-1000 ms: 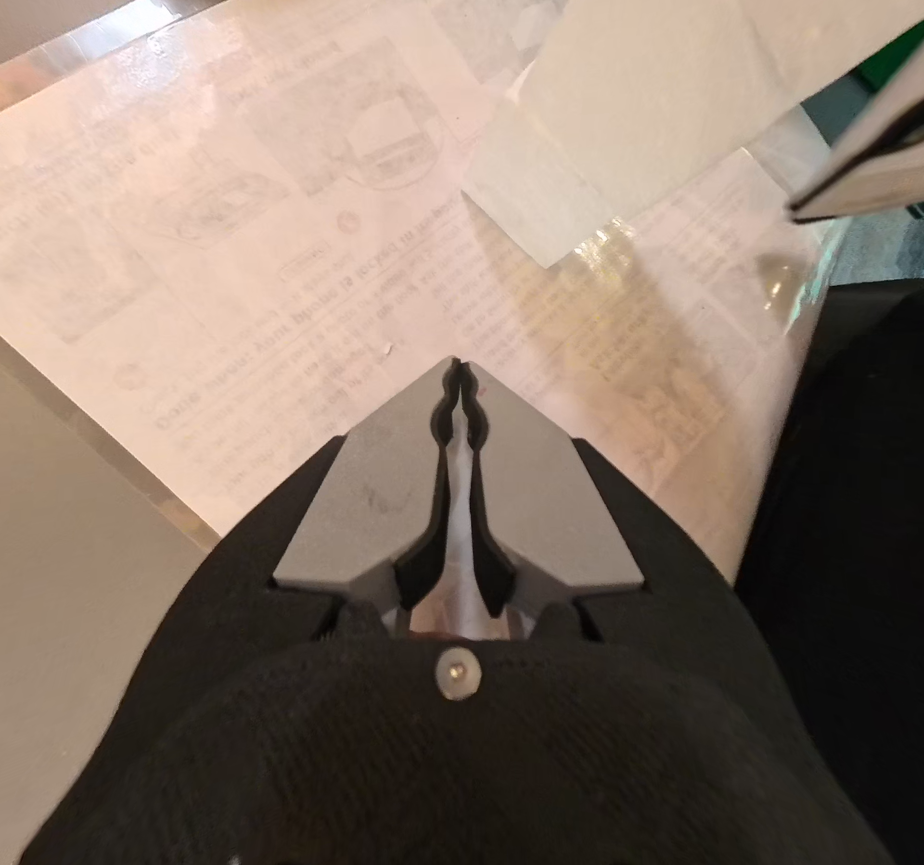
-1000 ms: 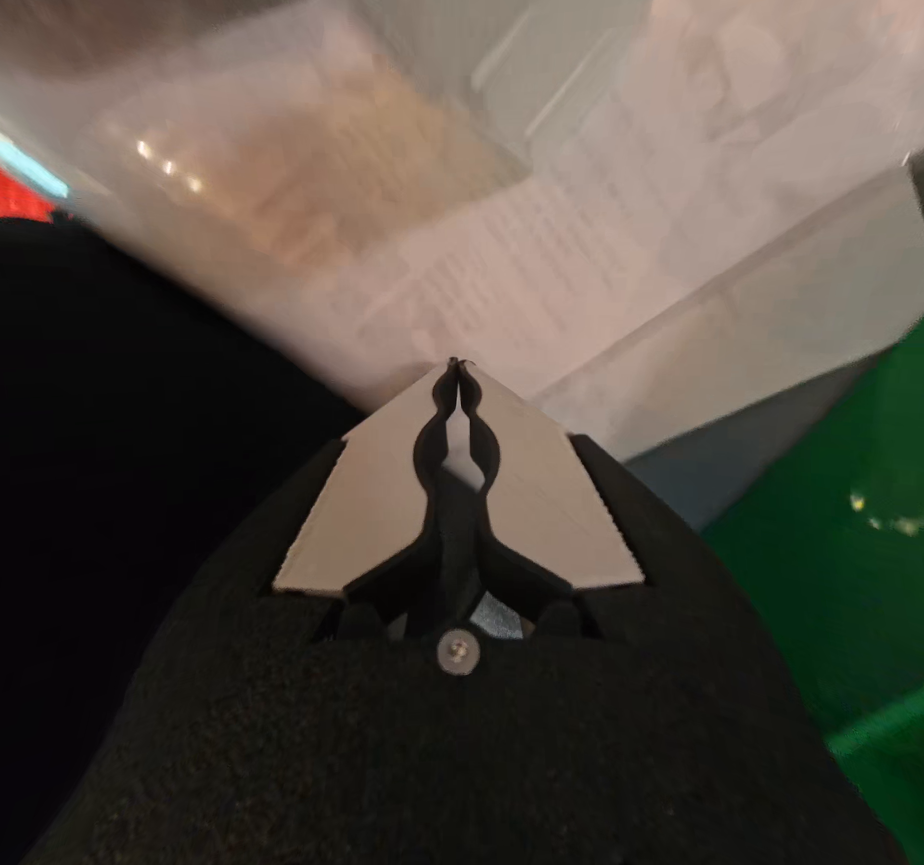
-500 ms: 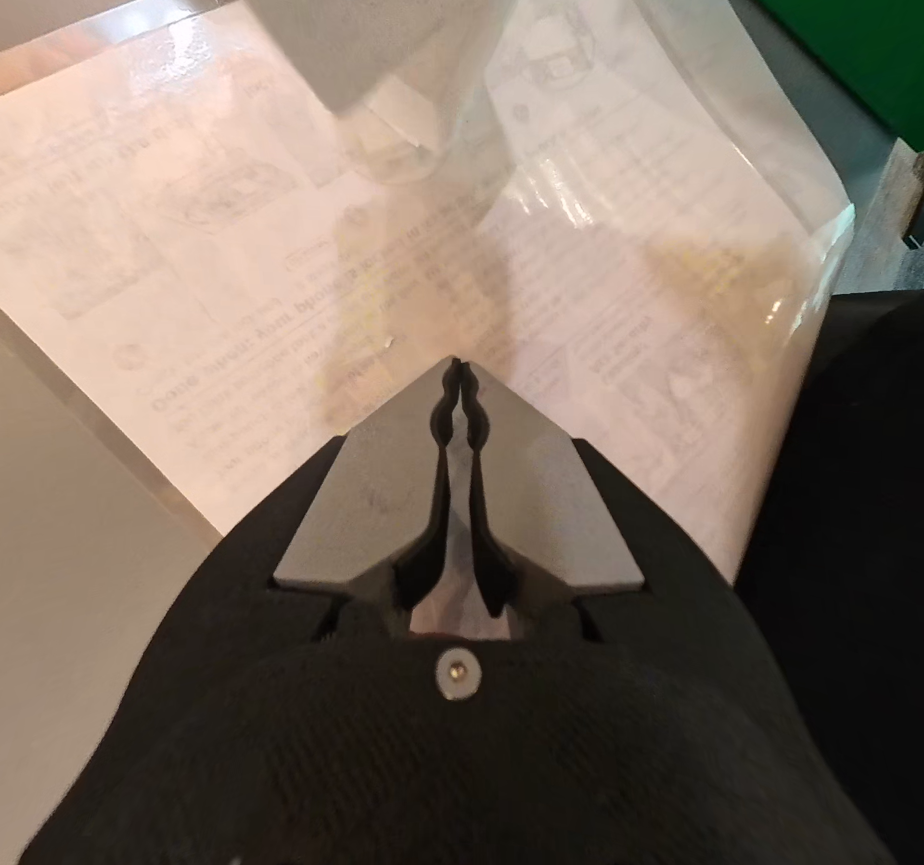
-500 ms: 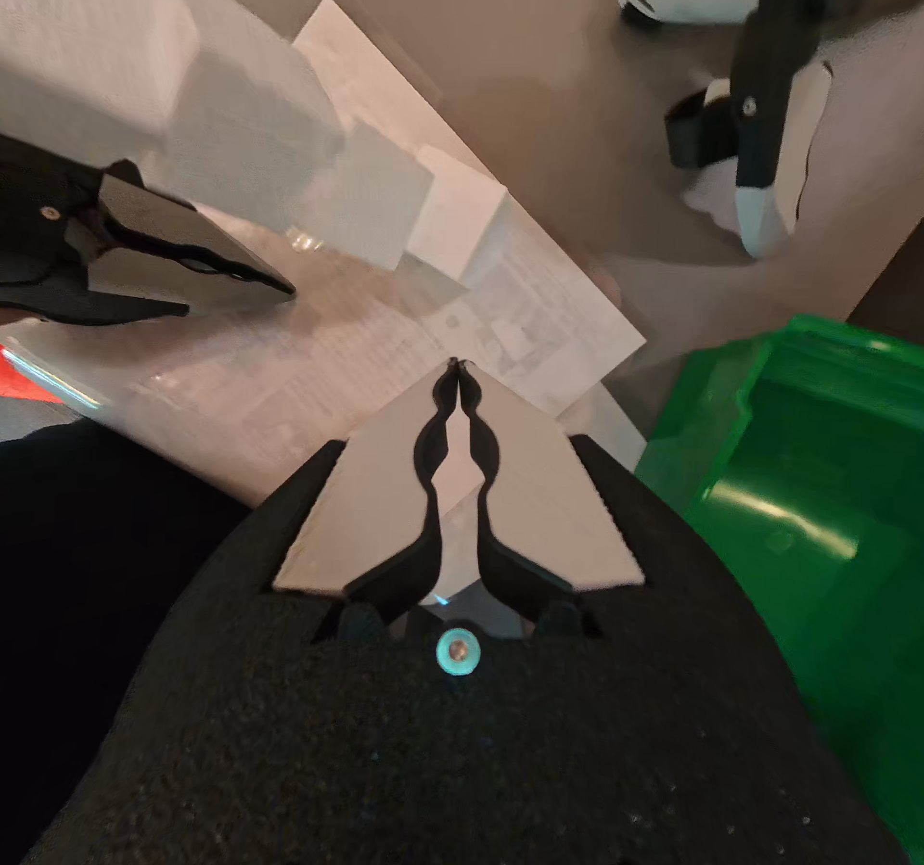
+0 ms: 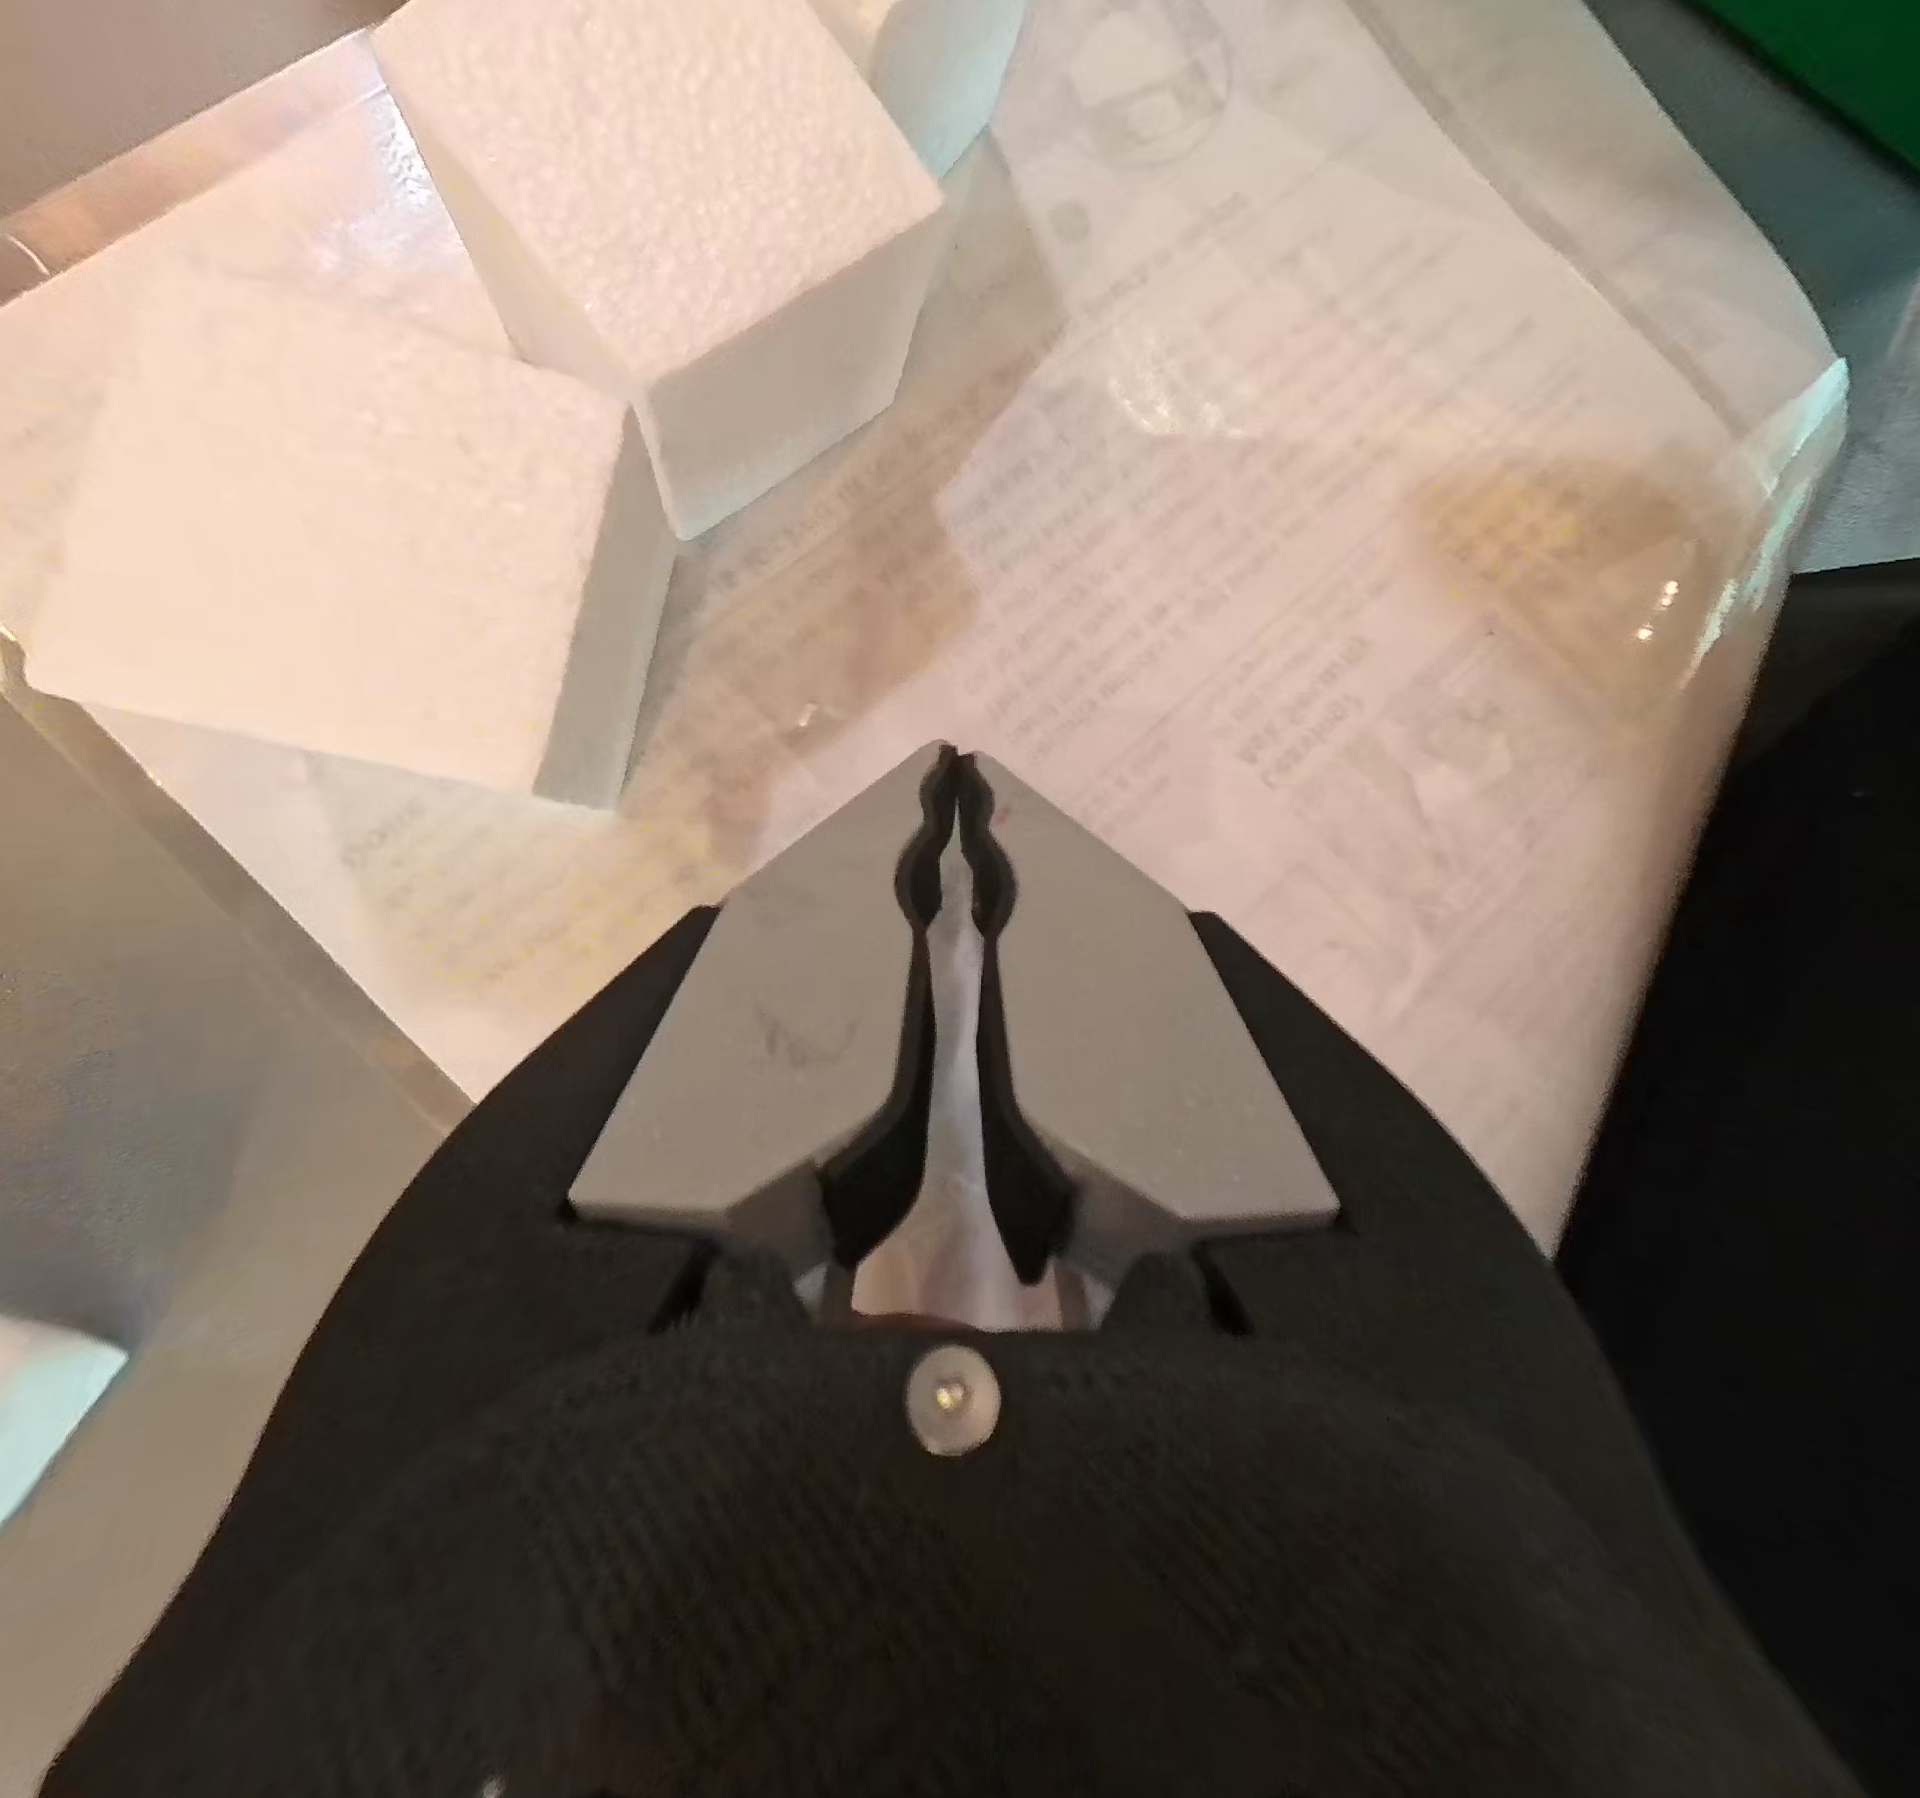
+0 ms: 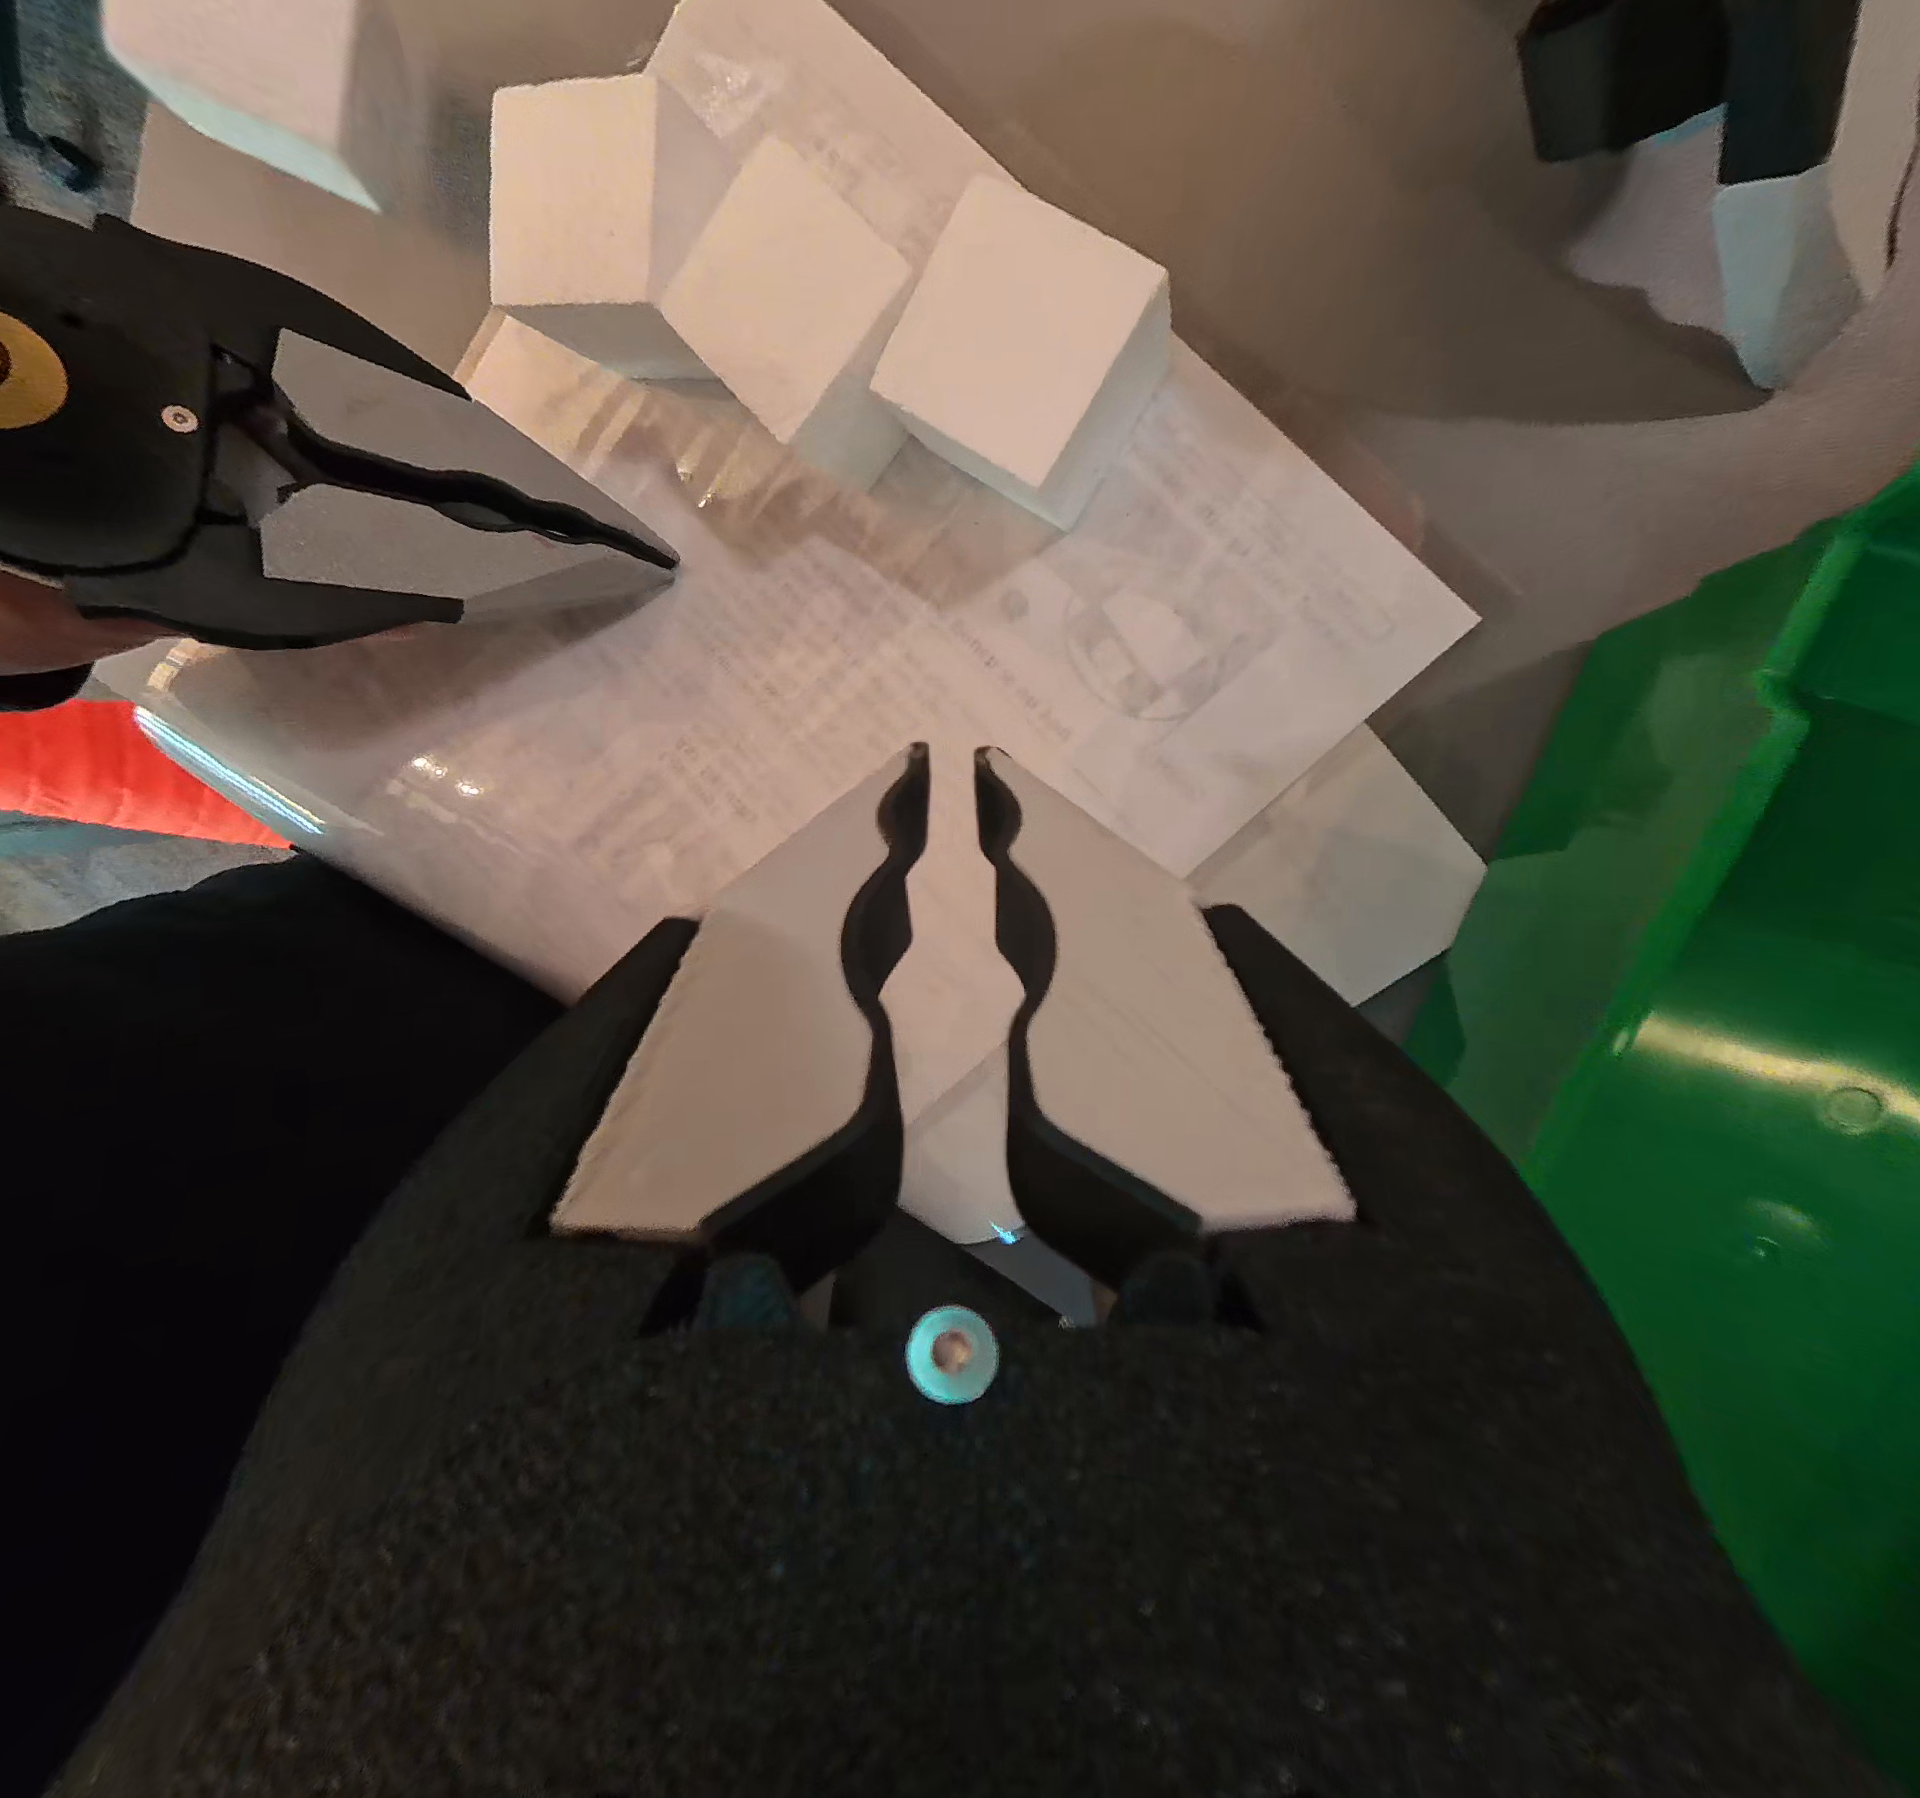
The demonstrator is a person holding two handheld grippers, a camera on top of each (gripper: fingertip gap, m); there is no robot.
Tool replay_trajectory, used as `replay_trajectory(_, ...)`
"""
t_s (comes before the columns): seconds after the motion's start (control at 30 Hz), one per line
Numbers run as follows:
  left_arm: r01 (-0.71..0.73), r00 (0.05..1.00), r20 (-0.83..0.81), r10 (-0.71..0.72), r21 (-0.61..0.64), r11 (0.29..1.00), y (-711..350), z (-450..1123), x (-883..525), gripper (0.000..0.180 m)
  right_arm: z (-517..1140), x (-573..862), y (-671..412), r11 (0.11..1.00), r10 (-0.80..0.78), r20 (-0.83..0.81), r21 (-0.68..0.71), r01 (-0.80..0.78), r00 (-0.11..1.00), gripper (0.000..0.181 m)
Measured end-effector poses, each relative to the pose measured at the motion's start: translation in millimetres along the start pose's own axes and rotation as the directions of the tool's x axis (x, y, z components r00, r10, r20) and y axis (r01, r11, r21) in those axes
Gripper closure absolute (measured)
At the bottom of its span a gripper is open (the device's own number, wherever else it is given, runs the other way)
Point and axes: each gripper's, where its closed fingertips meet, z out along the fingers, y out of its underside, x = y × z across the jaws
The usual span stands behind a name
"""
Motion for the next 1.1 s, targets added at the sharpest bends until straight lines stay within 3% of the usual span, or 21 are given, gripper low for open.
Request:
replay_trajectory(0.2,-0.003,1.0,0.015,0.003,0.002,1.0,0,0,0,0.18,8,-8,6,1.0,-0.015,0.037,-0.023,0.016,0.999,0.163)
replay_trajectory(0.6,-0.028,0.999,0.036,0.028,0.0,1.0,1,0,0,0.18,68,-39,25,0.984,-0.093,0.143,-0.14,0.113,0.985,0.157)
replay_trajectory(0.73,-0.043,0.998,0.051,0.043,-0.004,0.999,1,0,0,0.18,90,-34,23,0.97,-0.166,0.109,-0.164,0.182,0.98,0.157)
replay_trajectory(1.0,-0.048,0.997,0.054,0.049,-0.007,0.999,2,-1,1,0.18,96,-19,19,0.953,-0.239,0.057,-0.177,0.245,0.969,0.181)
replay_trajectory(1.1,-0.052,0.997,0.058,0.053,-0.011,0.999,3,-1,1,0.18,96,-19,19,0.944,-0.265,0.052,-0.188,0.271,0.963,0.181)
